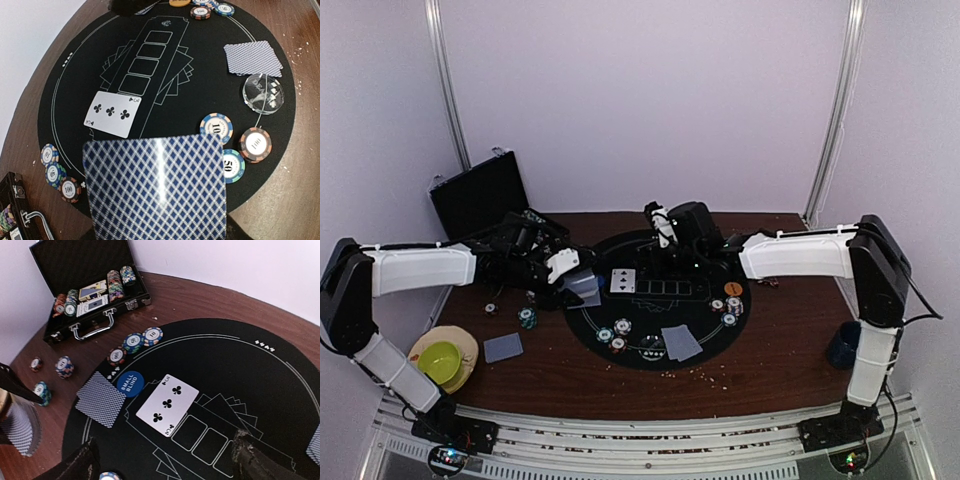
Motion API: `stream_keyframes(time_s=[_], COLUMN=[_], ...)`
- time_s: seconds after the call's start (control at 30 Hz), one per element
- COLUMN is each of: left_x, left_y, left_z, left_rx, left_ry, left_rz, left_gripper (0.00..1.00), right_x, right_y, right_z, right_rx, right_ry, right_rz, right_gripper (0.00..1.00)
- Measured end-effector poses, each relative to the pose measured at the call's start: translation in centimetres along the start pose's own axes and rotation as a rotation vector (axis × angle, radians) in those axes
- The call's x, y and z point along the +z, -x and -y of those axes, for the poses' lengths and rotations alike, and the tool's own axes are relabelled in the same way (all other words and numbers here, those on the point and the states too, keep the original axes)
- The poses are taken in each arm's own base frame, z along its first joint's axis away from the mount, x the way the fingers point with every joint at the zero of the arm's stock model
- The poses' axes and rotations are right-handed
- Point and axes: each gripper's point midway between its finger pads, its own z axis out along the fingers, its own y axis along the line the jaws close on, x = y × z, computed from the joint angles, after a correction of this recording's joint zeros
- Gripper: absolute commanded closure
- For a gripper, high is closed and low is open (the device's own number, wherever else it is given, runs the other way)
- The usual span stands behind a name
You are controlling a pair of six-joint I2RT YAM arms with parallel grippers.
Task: Distribute texas hold em gaming equipment
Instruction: Flop the poker card in the community card area, then pick up the poker card from the face-down deck piles.
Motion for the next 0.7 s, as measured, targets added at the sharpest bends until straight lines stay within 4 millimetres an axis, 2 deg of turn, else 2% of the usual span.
stream_keyframes(time_s=[0.07, 0.13, 0.33, 0.43, 0.7], left_x=[0.2, 0.3, 0.7, 0.7, 0.4], left_y=[0.1, 0.1, -0.1, 0.1, 0.6], left_z=[0.5, 1.0, 2.5, 3.1, 3.8], left_rx=[0.01, 0.021, 0.054, 0.074, 0.104], left_ry=[-0.011, -0.024, -0.067, -0.088, -0.113], left_rz=[0.0, 0.0, 0.003, 0.015, 0.042], left_gripper=[0.48, 0.48, 0.48, 0.48, 0.48], right_x=[-0.3, -0.4, -0.5, -0.1, 1.2], right_y=[-0.2, -0.2, -1.0, -1.5, -3.5], right_z=[-0.6, -2.0, -8.3, -10.5, -12.8], right_rx=[0.068, 0.127, 0.181, 0.175, 0.171], right_ry=[0.074, 0.165, 0.405, 0.475, 0.557], right_rz=[0.0, -0.004, -0.053, -0.076, -0.147], right_gripper=[0.11, 0.11, 0.12, 0.12, 0.15])
